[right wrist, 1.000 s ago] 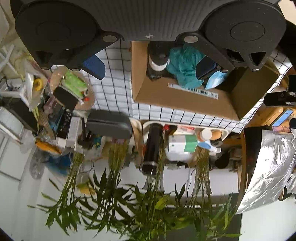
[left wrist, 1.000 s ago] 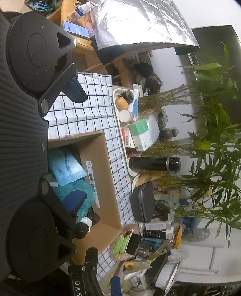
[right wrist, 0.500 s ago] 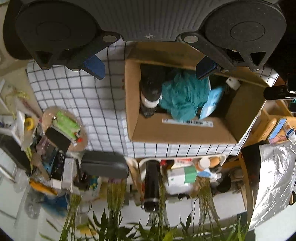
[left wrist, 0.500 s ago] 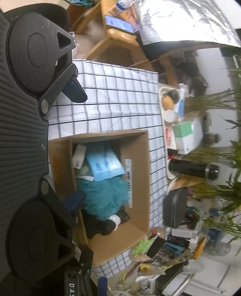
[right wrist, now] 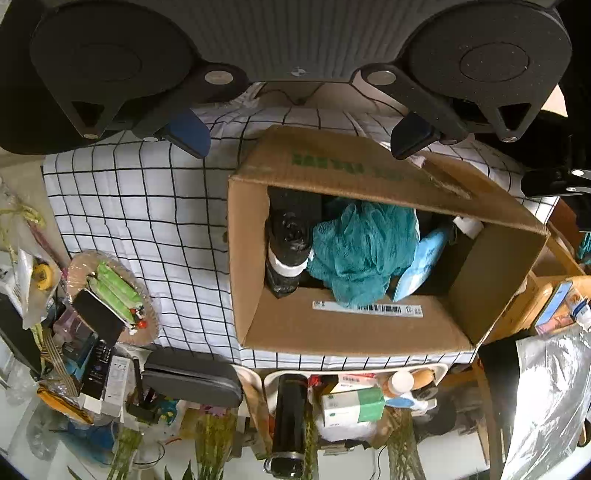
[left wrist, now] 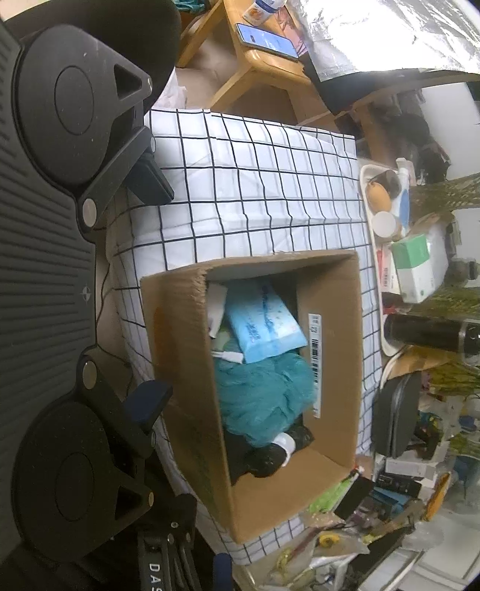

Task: Organize soft objects

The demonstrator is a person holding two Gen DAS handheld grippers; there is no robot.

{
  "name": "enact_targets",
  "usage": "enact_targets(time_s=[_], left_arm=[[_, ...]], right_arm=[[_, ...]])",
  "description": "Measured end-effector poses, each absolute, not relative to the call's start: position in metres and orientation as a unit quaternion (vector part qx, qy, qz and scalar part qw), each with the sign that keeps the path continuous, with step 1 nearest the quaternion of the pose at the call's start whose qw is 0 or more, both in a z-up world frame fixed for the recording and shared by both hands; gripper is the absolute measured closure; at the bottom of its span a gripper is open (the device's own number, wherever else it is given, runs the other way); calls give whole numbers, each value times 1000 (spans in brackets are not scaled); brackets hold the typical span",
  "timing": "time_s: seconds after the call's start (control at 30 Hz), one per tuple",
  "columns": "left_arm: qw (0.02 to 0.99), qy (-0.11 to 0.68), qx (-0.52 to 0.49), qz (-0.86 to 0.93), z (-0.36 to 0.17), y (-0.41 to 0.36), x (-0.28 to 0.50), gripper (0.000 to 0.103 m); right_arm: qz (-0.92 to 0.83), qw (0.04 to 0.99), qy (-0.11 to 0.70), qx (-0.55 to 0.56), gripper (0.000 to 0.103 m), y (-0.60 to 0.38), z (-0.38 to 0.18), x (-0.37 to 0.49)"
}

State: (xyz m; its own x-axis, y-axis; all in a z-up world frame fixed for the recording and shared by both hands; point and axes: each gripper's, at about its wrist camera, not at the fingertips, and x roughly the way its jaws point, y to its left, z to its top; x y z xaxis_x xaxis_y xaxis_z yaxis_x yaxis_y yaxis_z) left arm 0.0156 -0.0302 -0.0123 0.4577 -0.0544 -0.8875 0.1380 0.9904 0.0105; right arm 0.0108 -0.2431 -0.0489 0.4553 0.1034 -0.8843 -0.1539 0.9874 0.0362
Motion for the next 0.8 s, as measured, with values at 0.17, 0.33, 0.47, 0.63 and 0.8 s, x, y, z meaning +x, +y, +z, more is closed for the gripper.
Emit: enact_targets(time_s=[0.17,0.33,0.47,0.63,0.8], left_arm=[[852,519,40,-60,-12,-31,15,0],[853,517,40,-61,-12,-32,15,0],[853,517,40,-62,-11,-33,15,0],[853,516,39,-63,-11,-34,16,0],[854,515,38,-68,-11,-34,15,0]], right_arm=[[76,852,517,-29,0,-242,-49,12],[76,852,517,-30,0,-242,-50,12],[77,852,517,-30,0,-243,-49,13],[77,852,517,-30,0,-243,-49,13],[77,853,516,-30,0,-243,-49,13]])
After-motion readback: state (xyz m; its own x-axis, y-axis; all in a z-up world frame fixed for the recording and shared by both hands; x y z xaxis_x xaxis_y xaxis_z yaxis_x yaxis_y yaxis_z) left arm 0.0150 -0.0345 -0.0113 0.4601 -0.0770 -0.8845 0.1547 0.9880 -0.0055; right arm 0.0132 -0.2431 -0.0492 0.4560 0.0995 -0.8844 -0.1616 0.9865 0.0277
